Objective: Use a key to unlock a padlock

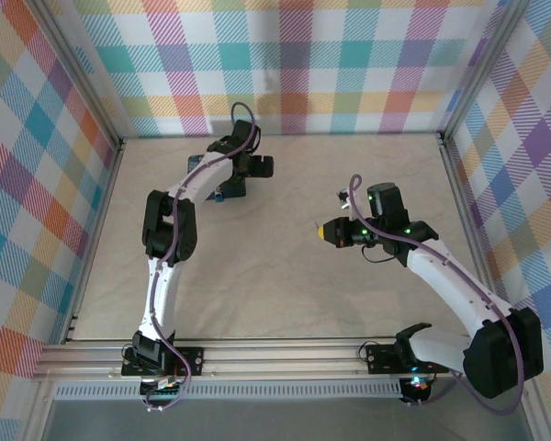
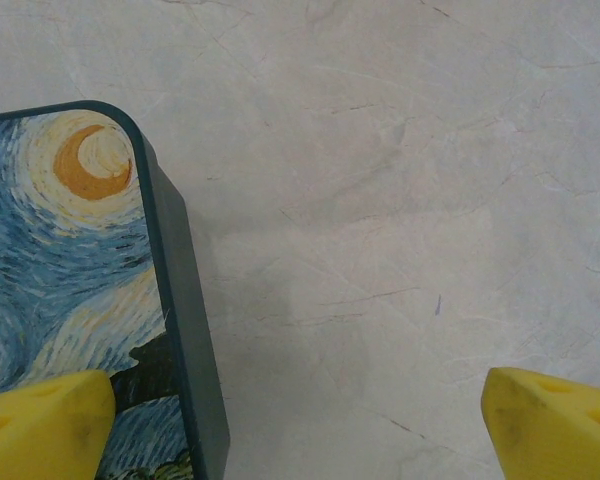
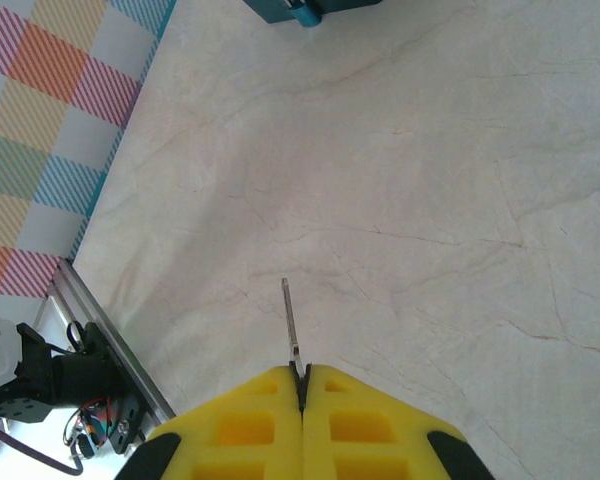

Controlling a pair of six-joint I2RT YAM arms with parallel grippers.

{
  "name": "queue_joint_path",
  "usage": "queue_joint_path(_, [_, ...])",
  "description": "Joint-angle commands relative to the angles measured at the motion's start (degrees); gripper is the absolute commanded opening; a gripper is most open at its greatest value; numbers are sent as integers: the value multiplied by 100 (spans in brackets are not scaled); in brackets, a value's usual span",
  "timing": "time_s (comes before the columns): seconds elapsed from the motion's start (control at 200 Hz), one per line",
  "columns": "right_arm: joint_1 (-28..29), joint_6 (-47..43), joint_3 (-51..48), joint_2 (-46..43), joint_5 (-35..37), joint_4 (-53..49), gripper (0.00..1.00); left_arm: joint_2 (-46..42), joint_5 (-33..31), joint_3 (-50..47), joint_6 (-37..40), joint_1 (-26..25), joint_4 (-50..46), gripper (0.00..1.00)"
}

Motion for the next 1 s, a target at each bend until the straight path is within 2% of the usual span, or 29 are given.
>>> queue_joint_path(0.0, [39,-60,-19,-51,65,-176,0,60,309,-131,69,45,-202,93])
queue_joint_path(0.32, [-15,-513,222,-249,620,-948,2,-283,644,-667,40,-34,-68,89])
queue_joint_path(0.995, [-1159,-561,522,-280,288,-1697,1,-1702,385,-2375,23,-649,379,85])
